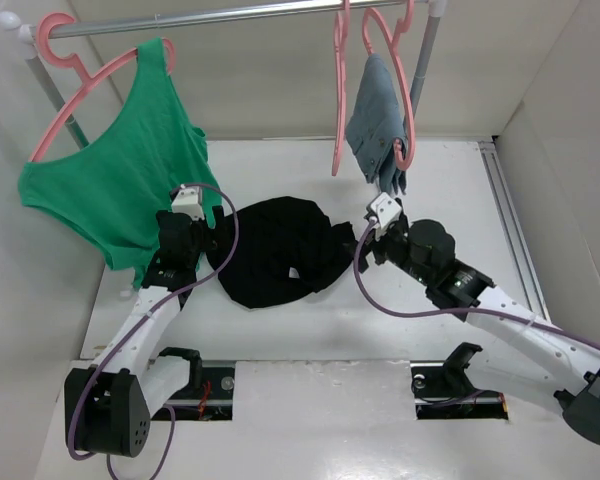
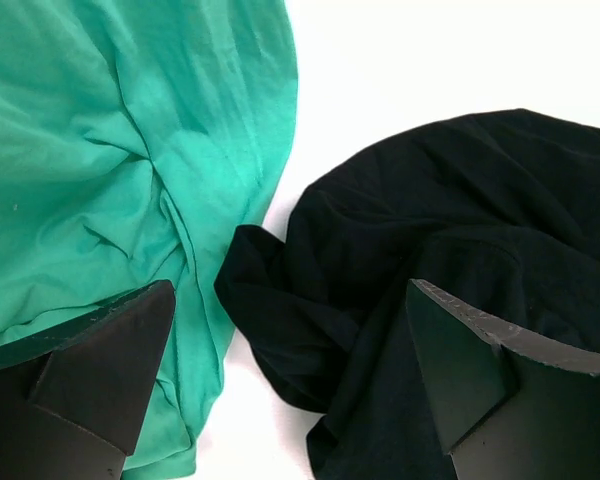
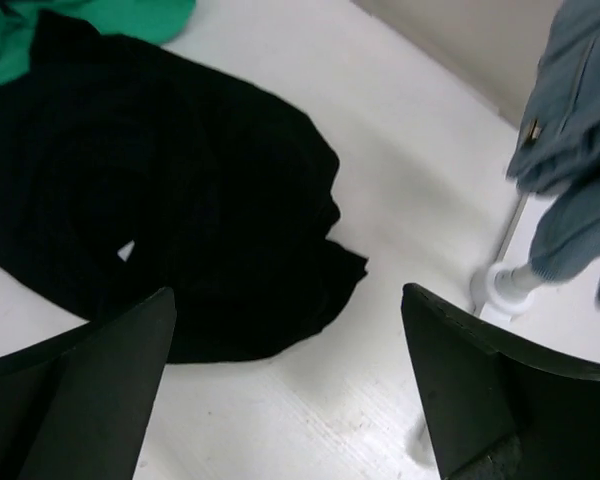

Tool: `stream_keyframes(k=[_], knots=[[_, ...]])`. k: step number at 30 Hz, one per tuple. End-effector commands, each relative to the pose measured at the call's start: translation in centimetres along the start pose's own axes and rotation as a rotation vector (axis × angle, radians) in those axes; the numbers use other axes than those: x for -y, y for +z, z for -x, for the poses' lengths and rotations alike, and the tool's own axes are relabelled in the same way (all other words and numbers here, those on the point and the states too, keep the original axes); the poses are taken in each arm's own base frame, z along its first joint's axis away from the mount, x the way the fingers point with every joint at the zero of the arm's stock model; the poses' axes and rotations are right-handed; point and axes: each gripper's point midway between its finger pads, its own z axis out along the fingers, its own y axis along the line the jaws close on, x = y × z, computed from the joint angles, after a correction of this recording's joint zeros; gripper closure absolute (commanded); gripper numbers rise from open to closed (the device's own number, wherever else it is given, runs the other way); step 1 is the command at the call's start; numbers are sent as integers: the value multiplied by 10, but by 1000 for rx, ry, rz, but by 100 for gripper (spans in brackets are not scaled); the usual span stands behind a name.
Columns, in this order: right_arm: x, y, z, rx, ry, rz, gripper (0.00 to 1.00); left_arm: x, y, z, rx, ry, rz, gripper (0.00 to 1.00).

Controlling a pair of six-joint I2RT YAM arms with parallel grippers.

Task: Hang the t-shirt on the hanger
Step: Grab a hanger with the right arm

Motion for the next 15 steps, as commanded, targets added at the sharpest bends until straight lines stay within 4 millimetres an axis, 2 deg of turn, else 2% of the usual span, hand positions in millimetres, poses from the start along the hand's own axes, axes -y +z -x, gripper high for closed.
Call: stream_keyframes(k=[1,2,3,5,7,12,13,15], knots=[[-4,-7,56,105,-47,64,1,4,-2,23,72,-4,-18,0],[-6,-9,61,103,-48,81,1,4,-2,23,72,-4,-18,0],[-1,-14,80,136,-60,73,1,6,-2,23,71,-4,-32,0],[-3,-19,97,161,-76,90,1,12,-1,23,60,9,-61,0],[1,-30,125,216,-85,87,1,14,-2,27,68,45,-82,0],[-1,-53,180,338,-107,138,1,23,-1,16,38,101,-146,0],[-1,-55,196,362,-110,146,1,23,-1,16,38,101,-146,0],[-4,-56,214,392,-117,178,1,25,-1,18,48,101,-157,0]])
